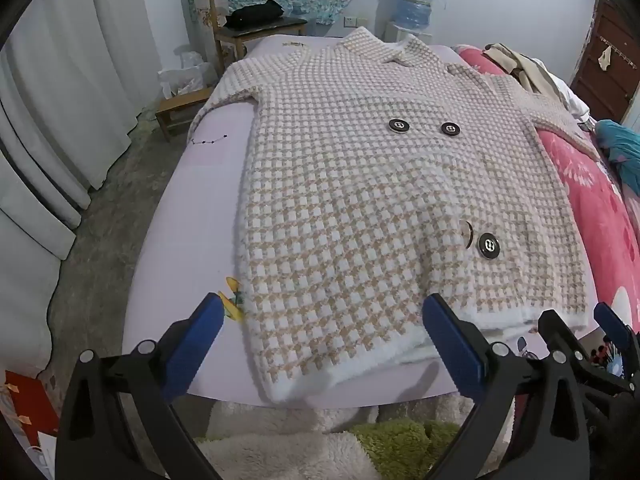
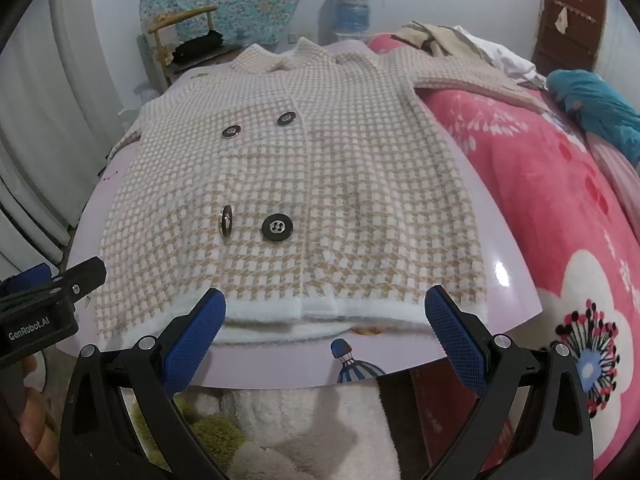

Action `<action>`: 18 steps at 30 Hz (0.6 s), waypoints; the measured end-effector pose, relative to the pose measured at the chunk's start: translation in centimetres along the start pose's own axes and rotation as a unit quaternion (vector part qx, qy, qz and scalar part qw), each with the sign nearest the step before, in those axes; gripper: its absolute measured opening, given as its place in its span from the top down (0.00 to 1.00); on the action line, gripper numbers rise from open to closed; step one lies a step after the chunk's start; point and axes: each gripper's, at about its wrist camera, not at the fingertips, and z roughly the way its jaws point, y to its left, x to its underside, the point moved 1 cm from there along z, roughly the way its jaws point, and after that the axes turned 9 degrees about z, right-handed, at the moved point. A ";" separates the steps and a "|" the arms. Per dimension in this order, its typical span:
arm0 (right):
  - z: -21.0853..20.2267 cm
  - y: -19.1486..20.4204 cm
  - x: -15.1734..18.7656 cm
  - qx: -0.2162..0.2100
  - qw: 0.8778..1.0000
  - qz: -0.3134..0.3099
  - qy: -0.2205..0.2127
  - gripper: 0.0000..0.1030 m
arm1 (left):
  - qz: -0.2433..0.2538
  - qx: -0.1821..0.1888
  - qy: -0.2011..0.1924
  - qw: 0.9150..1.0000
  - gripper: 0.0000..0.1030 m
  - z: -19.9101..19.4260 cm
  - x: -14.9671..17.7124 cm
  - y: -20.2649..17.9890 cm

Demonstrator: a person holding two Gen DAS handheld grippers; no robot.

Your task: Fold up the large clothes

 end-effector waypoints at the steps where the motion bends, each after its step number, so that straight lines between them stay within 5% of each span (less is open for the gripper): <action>1: -0.1 0.0 0.0 -0.001 1.000 0.000 -0.001 0.07 | 0.000 0.000 0.001 1.000 0.05 0.0 0.0 0.0; 18: -1.0 0.1 -0.4 0.000 1.000 -0.004 -0.001 0.07 | -0.005 0.007 0.001 1.000 0.05 0.0 0.1 0.2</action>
